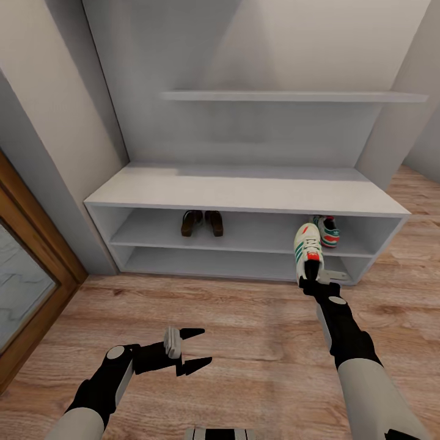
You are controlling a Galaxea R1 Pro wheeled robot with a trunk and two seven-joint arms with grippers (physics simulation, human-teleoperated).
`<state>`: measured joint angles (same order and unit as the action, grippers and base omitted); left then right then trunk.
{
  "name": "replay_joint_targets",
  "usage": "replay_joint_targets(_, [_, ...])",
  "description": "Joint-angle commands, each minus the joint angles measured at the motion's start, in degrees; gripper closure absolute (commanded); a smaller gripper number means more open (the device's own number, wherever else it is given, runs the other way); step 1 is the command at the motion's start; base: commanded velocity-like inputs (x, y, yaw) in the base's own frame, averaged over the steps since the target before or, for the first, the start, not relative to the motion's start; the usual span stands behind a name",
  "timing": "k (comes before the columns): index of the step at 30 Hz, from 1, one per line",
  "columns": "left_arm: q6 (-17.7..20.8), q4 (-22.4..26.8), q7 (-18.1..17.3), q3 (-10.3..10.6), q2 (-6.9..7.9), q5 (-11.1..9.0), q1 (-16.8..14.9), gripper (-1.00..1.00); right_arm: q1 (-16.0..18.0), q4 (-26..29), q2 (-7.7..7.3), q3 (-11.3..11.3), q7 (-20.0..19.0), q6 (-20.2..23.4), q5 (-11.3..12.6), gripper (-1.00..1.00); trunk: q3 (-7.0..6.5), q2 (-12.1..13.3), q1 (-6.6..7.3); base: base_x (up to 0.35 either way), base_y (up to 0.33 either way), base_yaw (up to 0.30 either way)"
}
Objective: Pick up the two gym shoes and the two sandals from the corridor floor and place them onto the hallstand (shoe rack) in the corridor, making sure they are on the rack and not on the floor. Arrange them so the two gym shoes are next to each other and the two sandals are next to each other.
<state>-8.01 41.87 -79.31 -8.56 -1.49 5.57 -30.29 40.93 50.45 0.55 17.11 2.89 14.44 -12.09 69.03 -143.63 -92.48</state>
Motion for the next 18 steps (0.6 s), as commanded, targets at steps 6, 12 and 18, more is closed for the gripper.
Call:
replay_joint_targets(6, [-0.60,0.05,-0.23,-0.40,-0.09,0.58,-0.03,-1.00,0.03,0.09,0.06,0.12,0.01,0.32,-0.48,1.00,0.05,-0.02,0.01,0.215,0.000,0.000])
replay_joint_targets(12, [-0.60,0.05,-0.23,-0.40,-0.11,0.58,-0.03,-1.00,0.03,0.10,0.07,0.12,0.01,0.32,-0.48,1.00,0.05,-0.02,0.01,0.068,0.000,0.000])
replay_joint_targets(18, [-0.57,0.05,-0.20,-0.40,-0.10,0.58,-0.03,-1.00,0.03,0.14,0.07,0.12,0.01,0.32,-0.48,1.00,0.05,-0.02,0.01,0.124,0.000,0.000])
